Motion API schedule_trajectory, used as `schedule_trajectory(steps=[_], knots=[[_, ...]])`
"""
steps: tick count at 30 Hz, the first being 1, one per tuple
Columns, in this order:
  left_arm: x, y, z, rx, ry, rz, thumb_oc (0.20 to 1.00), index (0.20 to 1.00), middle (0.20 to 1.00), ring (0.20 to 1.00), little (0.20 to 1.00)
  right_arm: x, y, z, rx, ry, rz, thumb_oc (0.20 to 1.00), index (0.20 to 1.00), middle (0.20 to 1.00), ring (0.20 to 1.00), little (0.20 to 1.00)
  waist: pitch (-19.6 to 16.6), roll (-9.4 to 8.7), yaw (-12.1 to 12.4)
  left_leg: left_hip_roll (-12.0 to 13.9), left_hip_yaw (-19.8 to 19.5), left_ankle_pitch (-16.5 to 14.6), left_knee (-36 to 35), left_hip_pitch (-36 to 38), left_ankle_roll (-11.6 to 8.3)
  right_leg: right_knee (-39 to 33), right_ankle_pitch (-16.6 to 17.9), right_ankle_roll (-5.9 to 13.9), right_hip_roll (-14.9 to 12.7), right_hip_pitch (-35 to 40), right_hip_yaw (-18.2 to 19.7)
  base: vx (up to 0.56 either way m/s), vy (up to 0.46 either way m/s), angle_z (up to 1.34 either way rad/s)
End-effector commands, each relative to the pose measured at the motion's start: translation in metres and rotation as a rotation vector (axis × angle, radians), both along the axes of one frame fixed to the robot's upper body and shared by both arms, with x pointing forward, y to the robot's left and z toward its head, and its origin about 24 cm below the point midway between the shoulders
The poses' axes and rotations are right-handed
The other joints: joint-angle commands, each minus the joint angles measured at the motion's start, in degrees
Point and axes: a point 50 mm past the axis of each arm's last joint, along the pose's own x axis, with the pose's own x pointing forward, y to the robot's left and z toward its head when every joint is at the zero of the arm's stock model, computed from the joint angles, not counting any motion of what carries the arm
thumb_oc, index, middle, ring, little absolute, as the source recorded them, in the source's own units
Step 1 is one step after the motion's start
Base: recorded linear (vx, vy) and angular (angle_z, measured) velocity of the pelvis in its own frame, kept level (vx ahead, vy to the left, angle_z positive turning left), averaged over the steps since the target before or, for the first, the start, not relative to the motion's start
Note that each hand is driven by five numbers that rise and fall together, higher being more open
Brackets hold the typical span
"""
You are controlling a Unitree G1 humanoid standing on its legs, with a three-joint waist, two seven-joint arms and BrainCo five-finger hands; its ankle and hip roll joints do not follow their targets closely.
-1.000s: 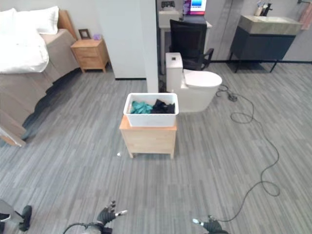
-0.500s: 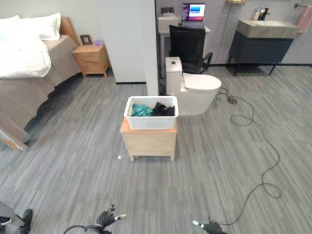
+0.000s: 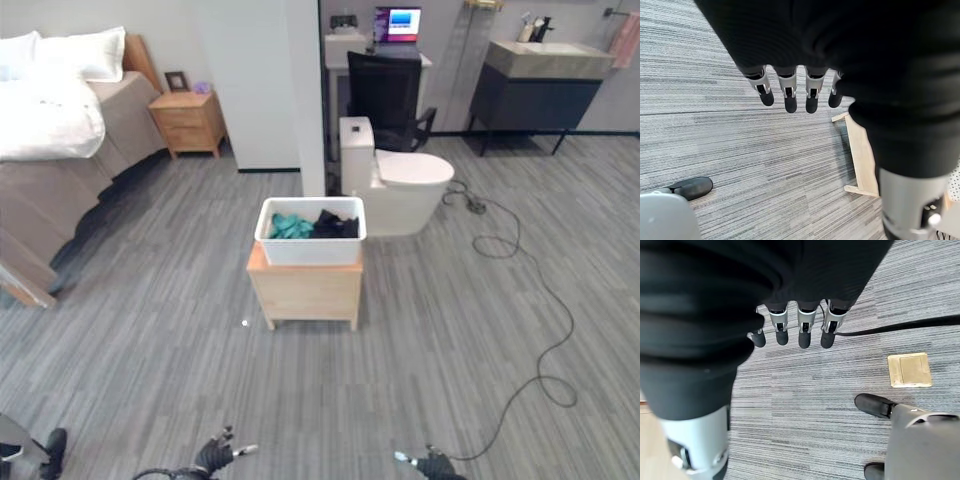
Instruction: Grab the laundry basket,head to the washer,open it,put in the laundry and shut it.
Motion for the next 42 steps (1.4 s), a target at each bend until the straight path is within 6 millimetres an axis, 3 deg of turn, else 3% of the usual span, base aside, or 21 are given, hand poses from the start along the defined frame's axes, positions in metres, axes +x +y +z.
schedule_trajectory(steps=[1, 4, 7, 9, 10, 12, 14, 15, 18, 22, 25, 27, 29, 31, 32, 34, 35, 37, 38, 40, 42], knots=[[0.015, 0.011, 0.006, 0.013, -0.047, 0.042, 1.000, 1.000, 1.000, 1.000, 1.000, 0.022, -0.003, 0.009, -0.023, -0.072, 0.095, 1.000, 1.000, 1.000, 1.000, 1.000, 0.2, -1.68, 0.3, 4.2, -0.6, -0.9, 0.1, -2.2, -3.88, 0.4, -3.5, 5.49, -5.6, 2.6, -0.4, 0.05, -0.095, -0.03], [0.018, 0.017, 0.009, 0.016, -0.069, 0.066, 1.000, 1.000, 1.000, 1.000, 1.000, 0.028, 0.000, 0.012, -0.025, -0.099, 0.143, 1.000, 1.000, 1.000, 1.000, 1.000, 1.2, -1.84, 0.7, 5.3, -0.8, -0.2, 0.1, -1.6, -4.14, 1.7, -4.5, 4.70, -4.9, 2.6, -0.1, 0.01, -0.125, -0.02], [0.027, 0.022, 0.015, 0.013, -0.111, 0.076, 1.000, 1.000, 1.000, 1.000, 1.000, 0.038, 0.003, 0.017, -0.026, -0.135, 0.178, 1.000, 1.000, 1.000, 1.000, 1.000, 3.5, -2.79, 1.2, 7.1, -1.6, -0.9, 6.9, -5.3, -4.94, 6.7, -7.3, 2.67, -3.8, 0.4, 0.7, -0.07, -0.181, 0.01], [0.037, 0.024, 0.022, 0.005, -0.161, 0.090, 1.000, 1.000, 1.000, 1.000, 1.000, 0.055, 0.004, 0.027, -0.021, -0.210, 0.190, 1.000, 1.000, 1.000, 1.000, 1.000, 6.9, -3.67, 2.6, 7.8, -3.5, 2.9, 22.1, -14.1, -6.34, 8.3, -8.3, 0.49, -2.4, 0.3, 0.3, -0.07, -0.199, 0.05], [0.037, 0.024, 0.022, 0.005, -0.161, 0.090, 1.000, 1.000, 1.000, 1.000, 1.000, 0.055, 0.004, 0.027, -0.021, -0.210, 0.190, 1.000, 1.000, 1.000, 1.000, 1.000, 6.7, -3.68, 2.4, 7.7, -3.7, 3.0, 22.1, -14.4, -6.33, 8.3, -8.3, 0.48, -2.5, 0.1, 0.1, -0.07, -0.133, 0.09], [0.042, 0.023, 0.025, -0.007, -0.185, 0.109, 1.000, 1.000, 1.000, 1.000, 1.000, 0.064, 0.003, 0.033, -0.022, -0.254, 0.192, 1.000, 1.000, 1.000, 1.000, 1.000, 8.5, -4.07, 2.9, 7.3, -5.0, 6.1, 32.5, -20.6, -5.87, 8.3, -8.8, -0.58, -1.7, 0.2, -0.9, 0.04, -0.145, -0.05], [0.045, 0.023, 0.027, -0.018, -0.201, 0.133, 1.000, 1.000, 1.000, 1.000, 1.000, 0.065, 0.003, 0.033, -0.031, -0.251, 0.197, 1.000, 1.000, 1.000, 1.000, 1.000, 8.8, -4.46, 3.0, 8.4, -2.8, 4.8, 32.5, -22.4, -5.75, 7.9, -10.5, -0.55, -1.0, 1.1, -1.6, 0.21, -0.088, -0.03], [0.052, 0.025, 0.032, -0.022, -0.238, 0.142, 1.000, 1.000, 1.000, 1.000, 1.000, 0.068, 0.000, 0.037, -0.034, -0.268, 0.187, 1.000, 1.000, 1.000, 1.000, 1.000, 8.5, -5.25, 3.5, 8.7, -0.4, 2.9, 26.1, -24.0, -5.51, 6.9, -11.2, -0.19, -0.9, 1.9, -2.2, 0.27, 0.036, 0.19], [0.059, 0.026, 0.038, -0.024, -0.279, 0.153, 1.000, 1.000, 1.000, 1.000, 1.000, 0.076, -0.001, 0.042, -0.033, -0.307, 0.165, 1.000, 1.000, 1.000, 1.000, 1.000, 7.8, -5.66, 4.1, 8.5, 1.7, 6.7, 12.6, -24.7, -6.01, 5.4, -11.8, 0.73, -0.2, 2.7, -2.5, 0.26, 0.060, 0.18], [0.067, 0.028, 0.044, -0.019, -0.317, 0.150, 1.000, 1.000, 1.000, 1.000, 1.000, 0.081, 0.003, 0.042, -0.024, -0.317, 0.152, 1.000, 1.000, 1.000, 1.000, 1.000, 7.7, -6.70, 5.2, 7.9, 1.8, 8.2, 9.5, -26.8, -6.25, 5.8, -13.4, 1.39, 0.3, 4.2, -1.9, 0.33, 0.101, 0.15], [0.065, 0.034, 0.047, -0.007, -0.325, 0.144, 1.000, 1.000, 1.000, 1.000, 1.000, 0.077, 0.014, 0.037, 0.004, -0.295, 0.169, 1.000, 1.000, 1.000, 1.000, 1.000, 7.2, -8.60, 6.5, 7.0, 1.8, 6.3, 14.6, -27.6, -4.78, 10.4, -15.2, 2.34, -0.6, 5.6, -0.9, 0.48, 0.172, -0.32], [0.065, 0.039, 0.049, 0.005, -0.321, 0.122, 1.000, 1.000, 1.000, 1.000, 1.000, 0.070, 0.019, 0.029, 0.035, -0.256, 0.146, 1.000, 1.000, 1.000, 1.000, 1.000, 7.2, -10.15, 6.9, 3.6, 3.1, 1.6, 16.5, -24.8, -1.08, 23.9, -8.6, 6.86, -4.0, 2.1, -0.5, 0.63, 0.381, -0.29], [0.064, 0.043, 0.050, 0.018, -0.319, 0.103, 1.000, 1.000, 1.000, 1.000, 1.000, 0.070, 0.020, 0.029, 0.061, -0.255, 0.121, 1.000, 1.000, 1.000, 1.000, 1.000, 8.6, -8.79, 5.5, 1.3, 3.9, -1.7, 15.5, -20.2, 2.83, 42.7, 2.2, 9.93, -8.2, -5.7, 0.2, 0.47, 0.455, -0.31], [0.064, 0.043, 0.051, 0.022, -0.321, 0.098, 1.000, 1.000, 1.000, 1.000, 1.000, 0.071, 0.020, 0.030, 0.063, -0.259, 0.118, 1.000, 1.000, 1.000, 1.000, 1.000, 8.9, -7.68, 5.2, 1.2, 4.3, -2.3, 14.7, -18.5, 3.58, 46.7, 2.7, 10.58, -9.8, -8.0, -1.3, 0.32, 0.270, 0.10], [0.068, 0.044, 0.055, 0.026, -0.338, 0.091, 1.000, 1.000, 1.000, 1.000, 1.000, 0.070, 0.019, 0.029, 0.056, -0.254, 0.124, 1.000, 1.000, 1.000, 1.000, 1.000, 9.6, -5.91, 4.5, 1.2, 4.2, -2.8, 12.3, -14.4, 3.96, 47.8, 1.2, 9.96, -12.6, -11.7, -4.7, 0.41, 0.167, 0.14], [0.070, 0.045, 0.058, 0.028, -0.354, 0.094, 1.000, 1.000, 1.000, 1.000, 1.000, 0.069, 0.018, 0.030, 0.056, -0.259, 0.124, 1.000, 1.000, 1.000, 1.000, 1.000, 10.1, -5.23, 3.7, 1.2, 3.3, -2.9, 11.4, -12.7, 3.46, 43.5, -1.0, 8.78, -11.9, -13.3, -5.4, 0.39, 0.076, 0.10], [0.071, 0.047, 0.061, 0.025, -0.377, 0.097, 1.000, 1.000, 1.000, 1.000, 1.000, 0.069, 0.014, 0.033, 0.048, -0.276, 0.115, 1.000, 1.000, 1.000, 1.000, 1.000, 10.3, -4.66, 2.7, 1.5, 2.8, -3.8, 10.7, -10.6, 2.50, 33.8, -3.7, 7.78, -10.6, -14.4, -5.5, 0.22, -0.032, 0.15], [0.070, 0.047, 0.061, 0.025, -0.376, 0.098, 1.000, 1.000, 1.000, 1.000, 1.000, 0.069, 0.014, 0.032, 0.048, -0.276, 0.115, 1.000, 1.000, 1.000, 1.000, 1.000, 10.5, -4.57, 2.7, 1.6, 2.7, -3.9, 10.7, -10.4, 2.45, 33.7, -3.7, 7.73, -10.5, -14.1, -5.6, 0.21, -0.063, 0.42], [0.070, 0.050, 0.063, 0.035, -0.384, 0.106, 1.000, 1.000, 1.000, 1.000, 1.000, 0.070, 0.008, 0.036, 0.036, -0.300, 0.085, 1.000, 1.000, 1.000, 1.000, 1.000, 10.0, -4.69, 2.0, 2.1, 2.4, -4.5, 10.2, -9.4, 1.35, 19.9, -2.6, 6.65, -9.7, -15.3, -5.5, 0.32, -0.144, 0.37], [0.076, 0.055, 0.069, 0.045, -0.417, 0.122, 1.000, 1.000, 1.000, 1.000, 1.000, 0.071, 0.000, 0.042, 0.028, -0.334, 0.047, 1.000, 1.000, 1.000, 1.000, 1.000, 10.1, -5.02, 0.8, 2.3, 1.6, -7.2, 10.6, -6.4, -0.11, 7.8, 2.4, 8.76, -10.0, -17.0, -2.4, 0.60, -0.213, 0.47], [0.076, 0.055, 0.069, 0.046, -0.418, 0.127, 1.000, 1.000, 1.000, 1.000, 1.000, 0.068, -0.004, 0.042, 0.019, -0.333, 0.046, 1.000, 1.000, 1.000, 1.000, 1.000, 9.9, -5.28, 0.4, 2.4, 1.5, -9.2, 11.4, -4.4, -0.55, 5.9, 4.2, 9.52, -10.8, -17.2, -2.9, 0.52, -0.149, 0.70]])
